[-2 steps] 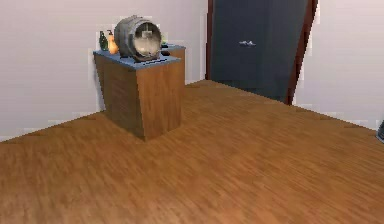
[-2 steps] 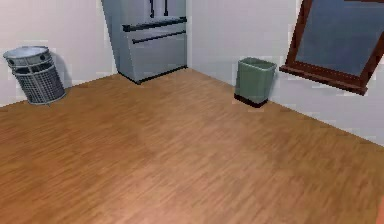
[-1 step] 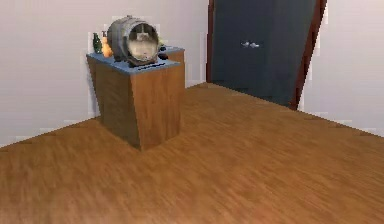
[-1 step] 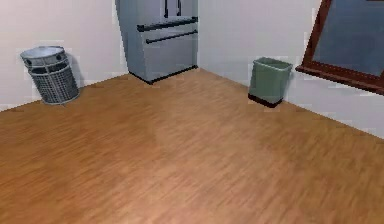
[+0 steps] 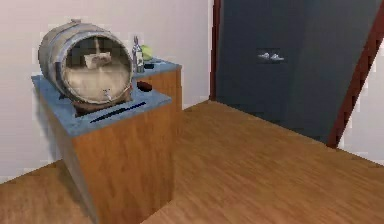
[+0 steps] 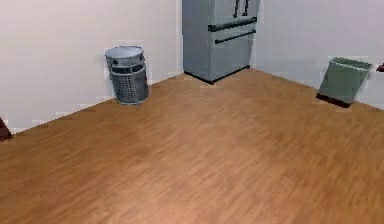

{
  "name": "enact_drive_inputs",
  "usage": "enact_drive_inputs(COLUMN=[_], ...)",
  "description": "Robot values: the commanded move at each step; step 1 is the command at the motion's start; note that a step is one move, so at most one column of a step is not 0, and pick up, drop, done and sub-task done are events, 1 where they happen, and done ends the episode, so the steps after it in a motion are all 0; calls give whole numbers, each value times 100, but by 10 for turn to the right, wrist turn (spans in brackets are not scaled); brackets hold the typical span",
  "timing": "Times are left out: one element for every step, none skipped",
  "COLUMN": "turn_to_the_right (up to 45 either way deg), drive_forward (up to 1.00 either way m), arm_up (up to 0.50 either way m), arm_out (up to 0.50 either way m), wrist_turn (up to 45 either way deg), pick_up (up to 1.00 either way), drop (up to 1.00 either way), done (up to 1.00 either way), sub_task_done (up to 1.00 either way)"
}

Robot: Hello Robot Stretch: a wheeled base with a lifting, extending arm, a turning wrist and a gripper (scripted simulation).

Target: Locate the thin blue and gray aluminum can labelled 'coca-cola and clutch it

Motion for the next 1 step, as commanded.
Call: enact_drive_inputs(turn_to_the_right=[60], drive_forward=[0], arm_up=[0], arm_out=[0], wrist_turn=[0], pick_up=[0], drop=[0], done=[0], sub_task_done=[0])
